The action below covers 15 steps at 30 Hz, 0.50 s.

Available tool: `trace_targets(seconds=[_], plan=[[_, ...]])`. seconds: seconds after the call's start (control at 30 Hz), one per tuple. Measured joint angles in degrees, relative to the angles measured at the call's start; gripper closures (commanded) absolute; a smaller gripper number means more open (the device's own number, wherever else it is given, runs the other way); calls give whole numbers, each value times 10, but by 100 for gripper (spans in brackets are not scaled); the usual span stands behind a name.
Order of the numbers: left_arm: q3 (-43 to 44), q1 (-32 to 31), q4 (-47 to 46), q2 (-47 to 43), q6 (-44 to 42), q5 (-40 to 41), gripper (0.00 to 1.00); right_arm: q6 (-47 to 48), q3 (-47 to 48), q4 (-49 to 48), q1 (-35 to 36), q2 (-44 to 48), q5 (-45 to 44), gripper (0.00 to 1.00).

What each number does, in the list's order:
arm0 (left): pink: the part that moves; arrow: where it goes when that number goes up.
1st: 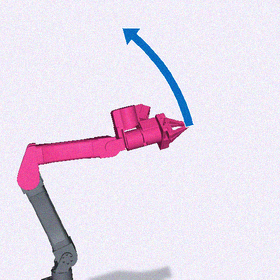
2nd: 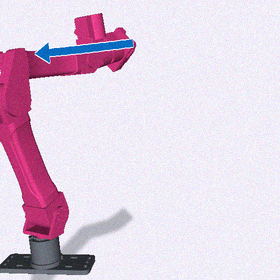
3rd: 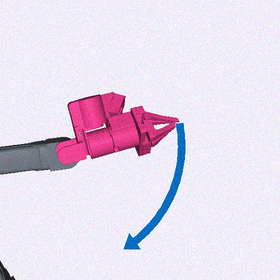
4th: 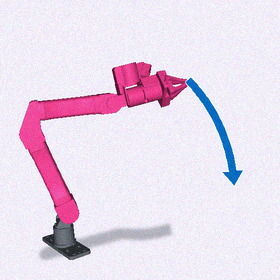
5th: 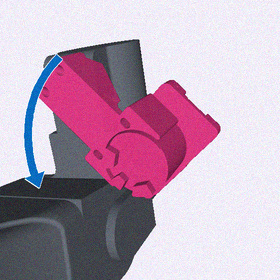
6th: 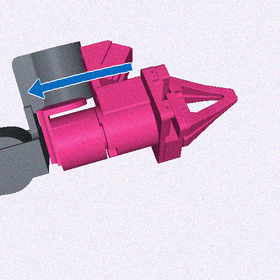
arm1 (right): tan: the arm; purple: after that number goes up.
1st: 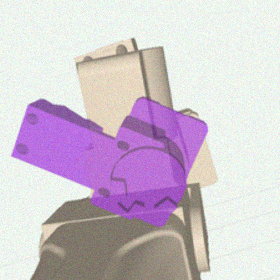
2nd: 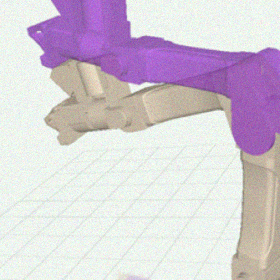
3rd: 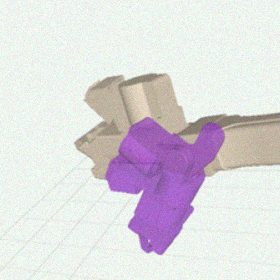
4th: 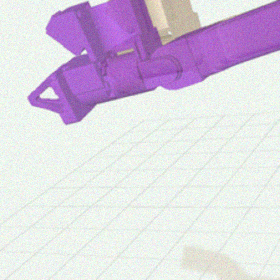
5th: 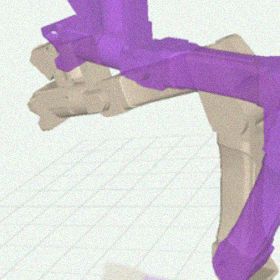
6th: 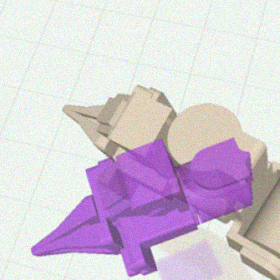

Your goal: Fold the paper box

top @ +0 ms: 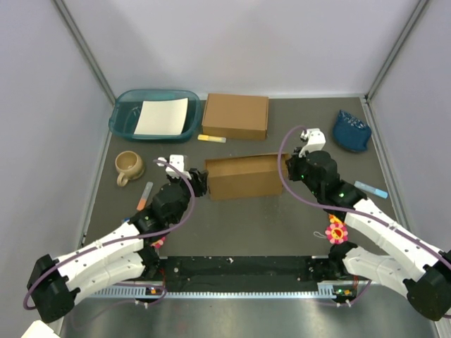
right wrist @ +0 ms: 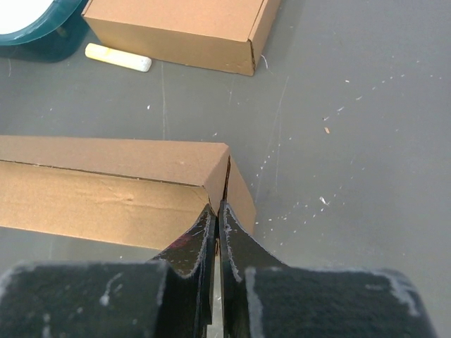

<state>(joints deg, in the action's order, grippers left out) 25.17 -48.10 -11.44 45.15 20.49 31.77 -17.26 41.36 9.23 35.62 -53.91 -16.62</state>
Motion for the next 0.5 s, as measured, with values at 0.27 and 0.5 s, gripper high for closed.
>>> trace_targets(seconds=[0.27,0.5], plan=[[49,11,14,7,-9,-7,46,-4,1,3,0,-1,1,100],[85,19,11,37,-13,-24,54,-5,4,8,0,-2,2,100]])
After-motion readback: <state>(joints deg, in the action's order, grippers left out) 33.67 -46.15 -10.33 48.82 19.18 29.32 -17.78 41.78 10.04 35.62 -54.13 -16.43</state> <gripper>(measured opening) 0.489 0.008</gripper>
